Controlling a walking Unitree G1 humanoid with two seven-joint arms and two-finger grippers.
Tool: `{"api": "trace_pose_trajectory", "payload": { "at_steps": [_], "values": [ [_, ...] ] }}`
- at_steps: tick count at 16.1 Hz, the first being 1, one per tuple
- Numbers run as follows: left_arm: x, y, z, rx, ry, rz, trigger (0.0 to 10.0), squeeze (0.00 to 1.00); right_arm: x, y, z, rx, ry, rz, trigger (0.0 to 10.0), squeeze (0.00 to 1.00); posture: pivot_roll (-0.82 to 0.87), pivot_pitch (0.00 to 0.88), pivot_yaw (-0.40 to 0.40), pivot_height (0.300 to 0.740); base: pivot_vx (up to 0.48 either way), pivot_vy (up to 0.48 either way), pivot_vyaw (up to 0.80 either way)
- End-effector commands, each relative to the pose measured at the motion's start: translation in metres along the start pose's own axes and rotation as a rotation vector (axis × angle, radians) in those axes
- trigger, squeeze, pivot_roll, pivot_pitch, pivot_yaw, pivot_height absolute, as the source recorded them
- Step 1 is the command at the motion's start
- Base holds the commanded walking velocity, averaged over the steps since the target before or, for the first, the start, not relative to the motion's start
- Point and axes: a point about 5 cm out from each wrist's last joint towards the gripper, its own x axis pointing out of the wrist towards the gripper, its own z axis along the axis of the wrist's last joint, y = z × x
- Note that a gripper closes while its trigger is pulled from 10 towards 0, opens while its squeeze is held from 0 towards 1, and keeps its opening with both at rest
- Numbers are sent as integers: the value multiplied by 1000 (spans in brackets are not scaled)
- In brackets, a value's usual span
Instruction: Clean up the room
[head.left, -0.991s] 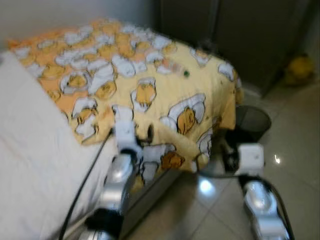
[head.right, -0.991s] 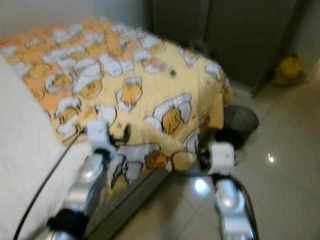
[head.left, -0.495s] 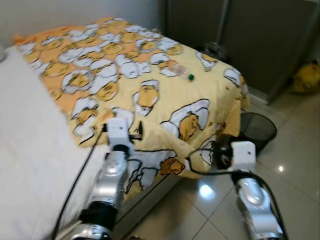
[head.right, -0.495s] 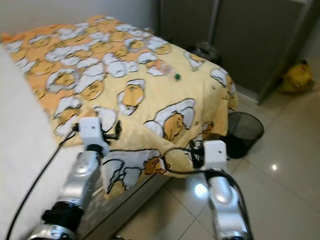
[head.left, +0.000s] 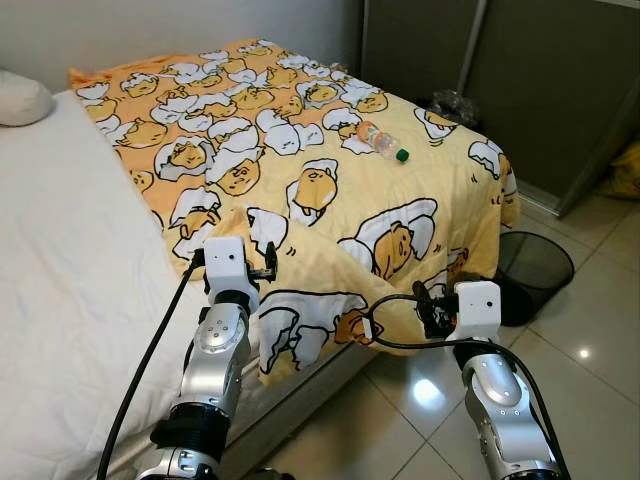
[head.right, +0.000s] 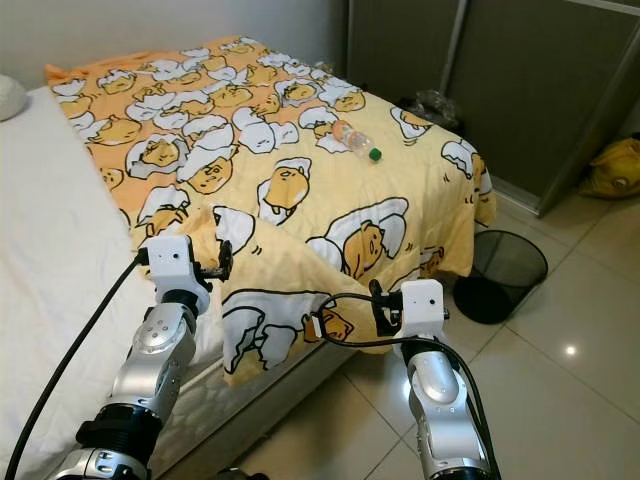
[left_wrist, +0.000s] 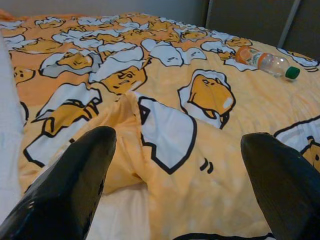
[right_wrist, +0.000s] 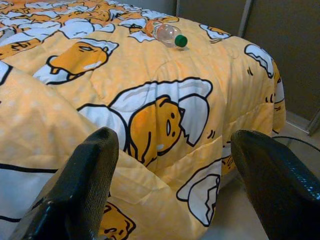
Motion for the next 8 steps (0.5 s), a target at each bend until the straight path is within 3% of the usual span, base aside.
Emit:
{"api": "trace_pose_trajectory", "payload": {
  "at_steps": [1,8],
  "values": [
    [2,0,1,17,-2,-10,10000,0,3,1,3,12,-11,7,10000,0,-163,0,72,740,0,0,0],
    [-2,4,-2,28,4,-1,10000,0,3,4,-1,11,-1,20,10000,0,-141,0,67,740,0,0,0]
  ]
}}
